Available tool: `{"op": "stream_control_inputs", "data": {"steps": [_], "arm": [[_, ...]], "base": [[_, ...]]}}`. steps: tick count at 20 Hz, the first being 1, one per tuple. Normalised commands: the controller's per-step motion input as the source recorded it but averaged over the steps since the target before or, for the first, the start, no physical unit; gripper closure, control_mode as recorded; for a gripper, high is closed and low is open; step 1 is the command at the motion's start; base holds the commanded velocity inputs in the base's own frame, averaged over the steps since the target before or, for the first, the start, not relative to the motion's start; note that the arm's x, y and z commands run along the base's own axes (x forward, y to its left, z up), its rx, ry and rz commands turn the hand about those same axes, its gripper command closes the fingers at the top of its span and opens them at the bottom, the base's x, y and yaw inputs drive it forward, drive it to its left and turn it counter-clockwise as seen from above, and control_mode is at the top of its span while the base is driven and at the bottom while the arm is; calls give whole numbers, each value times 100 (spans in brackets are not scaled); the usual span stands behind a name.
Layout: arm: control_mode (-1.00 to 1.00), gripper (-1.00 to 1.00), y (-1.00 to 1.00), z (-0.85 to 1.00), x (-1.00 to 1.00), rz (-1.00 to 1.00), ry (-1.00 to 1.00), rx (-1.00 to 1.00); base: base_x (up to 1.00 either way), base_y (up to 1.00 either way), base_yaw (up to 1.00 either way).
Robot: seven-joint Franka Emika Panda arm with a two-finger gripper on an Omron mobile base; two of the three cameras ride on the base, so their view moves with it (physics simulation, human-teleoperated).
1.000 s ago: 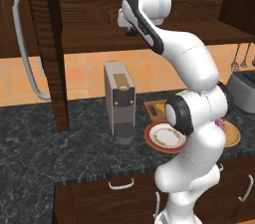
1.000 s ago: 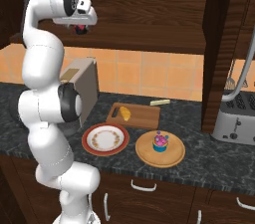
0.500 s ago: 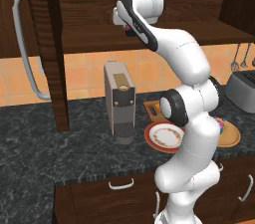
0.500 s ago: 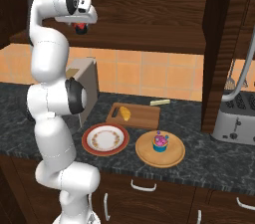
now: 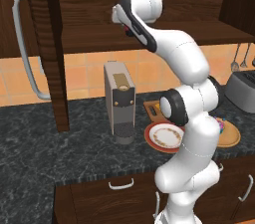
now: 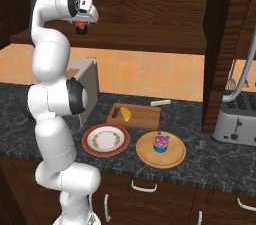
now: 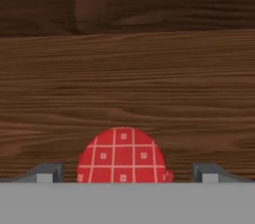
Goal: From the different types of pastries on the counter, select a croissant and place it on the cutting board. Then retrieve a jar of jam from the cabinet and place it alongside the croissant on the cutting board.
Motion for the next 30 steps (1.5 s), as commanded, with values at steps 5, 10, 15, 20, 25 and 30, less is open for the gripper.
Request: {"op": "stream_control_inputs", "data": {"steps": [5,10,15,20,25,30], "arm": [[-100,100,9,-12,11,-5,1,0],[-100,100,0,3,13,-1,0,1],[-100,100,-41,29,-52,0,0,6],[-100,100,-38,10,-98,0,0,2],[-100,100,-20,0,-100,7,0,0],[-100,100,-17,0,-100,18,-2,0]], "base": [[0,0,0],[0,0,0],[0,0,0],[0,0,0],[0,0,0],[0,0,0]]}}
